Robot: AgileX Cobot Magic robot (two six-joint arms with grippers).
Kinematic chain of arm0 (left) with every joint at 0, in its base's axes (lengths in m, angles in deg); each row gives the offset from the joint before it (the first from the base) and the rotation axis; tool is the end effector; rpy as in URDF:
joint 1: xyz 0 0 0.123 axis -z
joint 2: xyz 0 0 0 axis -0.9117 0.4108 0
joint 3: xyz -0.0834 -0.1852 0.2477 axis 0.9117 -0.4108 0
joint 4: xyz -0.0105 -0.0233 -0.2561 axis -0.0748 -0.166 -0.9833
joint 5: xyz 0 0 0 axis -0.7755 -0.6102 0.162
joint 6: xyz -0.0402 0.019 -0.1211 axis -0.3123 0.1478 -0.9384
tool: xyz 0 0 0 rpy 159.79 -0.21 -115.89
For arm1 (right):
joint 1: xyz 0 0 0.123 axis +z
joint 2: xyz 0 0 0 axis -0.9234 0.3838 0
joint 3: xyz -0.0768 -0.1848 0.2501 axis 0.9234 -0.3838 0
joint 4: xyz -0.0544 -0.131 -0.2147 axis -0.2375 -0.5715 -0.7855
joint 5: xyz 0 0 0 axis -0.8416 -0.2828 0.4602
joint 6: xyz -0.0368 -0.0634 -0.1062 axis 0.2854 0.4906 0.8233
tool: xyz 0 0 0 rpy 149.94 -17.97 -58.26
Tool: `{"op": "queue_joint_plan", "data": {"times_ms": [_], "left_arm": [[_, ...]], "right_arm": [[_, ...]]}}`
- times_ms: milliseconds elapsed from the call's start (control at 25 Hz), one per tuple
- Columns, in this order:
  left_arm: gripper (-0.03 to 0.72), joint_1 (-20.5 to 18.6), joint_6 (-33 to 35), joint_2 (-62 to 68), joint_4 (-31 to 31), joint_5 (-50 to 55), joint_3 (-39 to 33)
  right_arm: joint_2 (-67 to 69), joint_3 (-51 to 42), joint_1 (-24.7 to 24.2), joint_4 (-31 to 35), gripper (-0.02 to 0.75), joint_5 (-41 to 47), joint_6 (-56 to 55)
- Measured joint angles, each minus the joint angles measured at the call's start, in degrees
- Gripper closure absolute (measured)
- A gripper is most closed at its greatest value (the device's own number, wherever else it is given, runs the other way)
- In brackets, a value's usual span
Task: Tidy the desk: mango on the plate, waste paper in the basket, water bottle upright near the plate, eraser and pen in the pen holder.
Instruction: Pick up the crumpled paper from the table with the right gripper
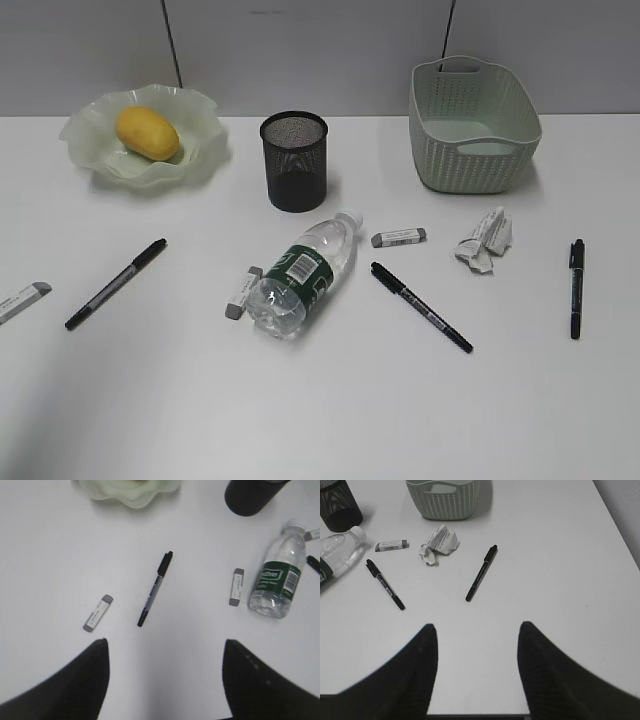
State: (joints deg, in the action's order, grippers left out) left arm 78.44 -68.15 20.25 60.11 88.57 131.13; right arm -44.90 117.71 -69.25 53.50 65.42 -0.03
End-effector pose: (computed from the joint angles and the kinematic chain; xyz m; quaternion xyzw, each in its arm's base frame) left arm 0.2103 -0.0532 0.3871 0.0570 0.9526 -0.0705 0.2903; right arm -0.0020 0.0106 0.2667 -0.0093 0.8435 0.0258 0.5365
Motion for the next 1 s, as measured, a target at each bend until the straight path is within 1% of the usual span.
{"op": "queue_joint_plan", "data": {"times_ms": [360,520,760,1000], "left_arm": [[0.158,0.13,0.0,-28.37,-0.71,-2.45,-20.08],[0.158,0.13,0.0,-39.64,0.42,-2.43,-26.65],[0.158,0.17,0.04,-51.6,4.34,-2.3,-31.92],[0.169,0.17,0.11,-54.26,6.11,-2.41,-37.15]], "right_arm": [[0.0,0.0,0.0,0.0,0.321,0.0,-0.06],[0.0,0.0,0.0,0.0,0.321,0.0,-0.06],[0.0,0.0,0.0,0.0,0.321,0.0,0.0],[0.0,0.0,0.0,0.0,0.321,0.0,0.0]]}}
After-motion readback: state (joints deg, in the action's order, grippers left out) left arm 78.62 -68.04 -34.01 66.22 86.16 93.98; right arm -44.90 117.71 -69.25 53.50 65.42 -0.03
